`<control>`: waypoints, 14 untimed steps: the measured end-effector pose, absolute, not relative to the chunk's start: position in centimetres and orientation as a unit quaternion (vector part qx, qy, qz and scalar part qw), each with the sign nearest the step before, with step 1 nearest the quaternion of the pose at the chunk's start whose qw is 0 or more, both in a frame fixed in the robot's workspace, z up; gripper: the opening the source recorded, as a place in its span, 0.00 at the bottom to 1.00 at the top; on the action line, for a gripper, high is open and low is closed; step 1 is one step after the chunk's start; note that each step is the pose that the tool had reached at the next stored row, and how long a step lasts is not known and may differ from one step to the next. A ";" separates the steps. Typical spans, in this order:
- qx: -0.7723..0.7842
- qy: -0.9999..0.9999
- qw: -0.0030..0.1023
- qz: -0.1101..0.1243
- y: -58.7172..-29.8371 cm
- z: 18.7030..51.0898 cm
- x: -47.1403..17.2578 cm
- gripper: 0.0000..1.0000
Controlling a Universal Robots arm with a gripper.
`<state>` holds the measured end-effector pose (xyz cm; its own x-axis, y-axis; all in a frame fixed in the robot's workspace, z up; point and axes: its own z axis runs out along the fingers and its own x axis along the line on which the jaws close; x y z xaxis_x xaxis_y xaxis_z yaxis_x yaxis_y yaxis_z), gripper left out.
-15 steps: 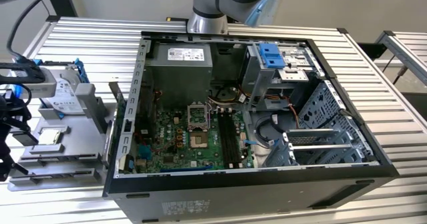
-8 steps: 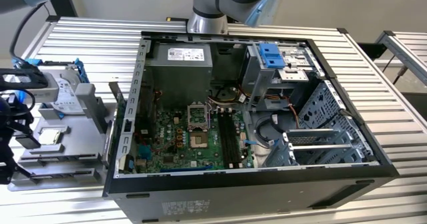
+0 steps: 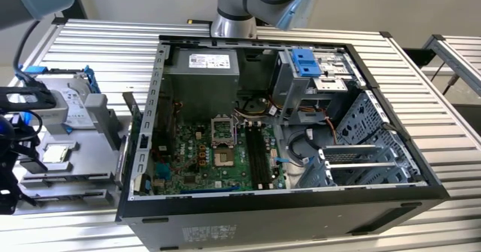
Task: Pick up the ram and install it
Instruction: 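Pick up the ram and move it above insertion slot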
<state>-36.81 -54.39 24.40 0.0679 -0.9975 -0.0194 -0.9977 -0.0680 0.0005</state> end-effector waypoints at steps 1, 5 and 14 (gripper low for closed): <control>-0.729 0.684 0.007 0.007 -54.5 24.3 -36.8 1.00; -0.724 0.690 0.007 0.007 -54.8 23.8 -36.7 1.00; -0.722 0.692 0.006 0.007 -54.9 22.9 -36.2 1.00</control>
<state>-36.23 -54.86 22.91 0.0427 -0.9989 -0.0190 -0.9991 -0.0427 0.0004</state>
